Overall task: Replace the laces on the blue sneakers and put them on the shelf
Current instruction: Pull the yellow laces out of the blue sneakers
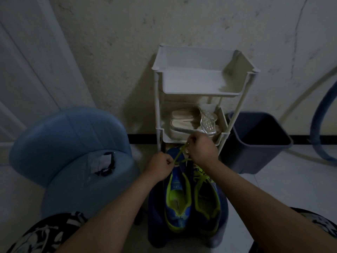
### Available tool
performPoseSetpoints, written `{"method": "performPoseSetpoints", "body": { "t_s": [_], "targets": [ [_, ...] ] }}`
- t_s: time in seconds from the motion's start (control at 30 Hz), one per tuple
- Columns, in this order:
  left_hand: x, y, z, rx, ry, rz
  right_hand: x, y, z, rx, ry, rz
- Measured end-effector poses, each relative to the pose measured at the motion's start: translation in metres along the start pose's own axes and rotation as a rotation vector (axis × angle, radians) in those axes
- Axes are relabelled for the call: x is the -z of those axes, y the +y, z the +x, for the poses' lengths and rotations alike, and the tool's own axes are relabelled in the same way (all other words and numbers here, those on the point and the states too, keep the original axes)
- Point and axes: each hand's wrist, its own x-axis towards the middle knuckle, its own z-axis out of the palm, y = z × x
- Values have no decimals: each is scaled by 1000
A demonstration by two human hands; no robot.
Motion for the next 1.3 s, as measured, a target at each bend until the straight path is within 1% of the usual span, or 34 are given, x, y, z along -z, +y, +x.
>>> {"method": "performPoseSetpoints", "body": {
  "t_s": [0.1, 0.23, 0.33, 0.37, 0.43, 0.57, 0.63, 0.7, 0.77, 0.8, 0.83, 1.0, 1.1, 1.17, 1.23, 1.3],
  "targets": [
    [1, 0, -1, 0, -1, -5, -4, 7, 0, 62, -146, -118],
    [-2, -2, 2, -11, -11, 22, -11, 4, -5, 283, -353, -139],
    [-1, -3, 2, -34, -14, 28, -20, 0, -10, 379, -514, -243],
    [-1, -3, 2, -39, -14, 28, -22, -1, -11, 392, -521, -279],
    [0, -4, 2, -36, -18, 25, -22, 1, -10, 353, -506, -293],
    [-1, -5, 3, -23, -18, 7, -17, 0, -9, 205, -441, -150],
    [-2, -4, 3, -14, -29, -17, -14, -2, -7, 110, -337, -9],
    [-2, -3, 3, 9, -51, -46, -8, -4, -3, 25, -183, 126],
    [-2, -4, 4, 23, -58, -56, -2, -5, 2, -32, -44, 210],
    [-2, -4, 4, 25, -56, -58, 1, -5, 3, -53, -14, 218],
    [-2, -4, 4, 22, -52, -58, 2, -4, 4, -57, -15, 195],
    [-2, -2, 3, -5, -34, -23, 3, -1, -1, 7, -155, -131],
    [-2, -3, 3, -11, -41, 7, 3, -5, -5, 152, -278, -155],
    [-1, -2, 3, -18, -34, 39, -3, -8, -9, 265, -401, -188],
    [0, -2, 3, -29, -29, 52, -12, -7, -12, 323, -509, -291],
    [1, -2, 2, -35, -28, 46, -16, -6, -13, 333, -527, -414]
  ]
}}
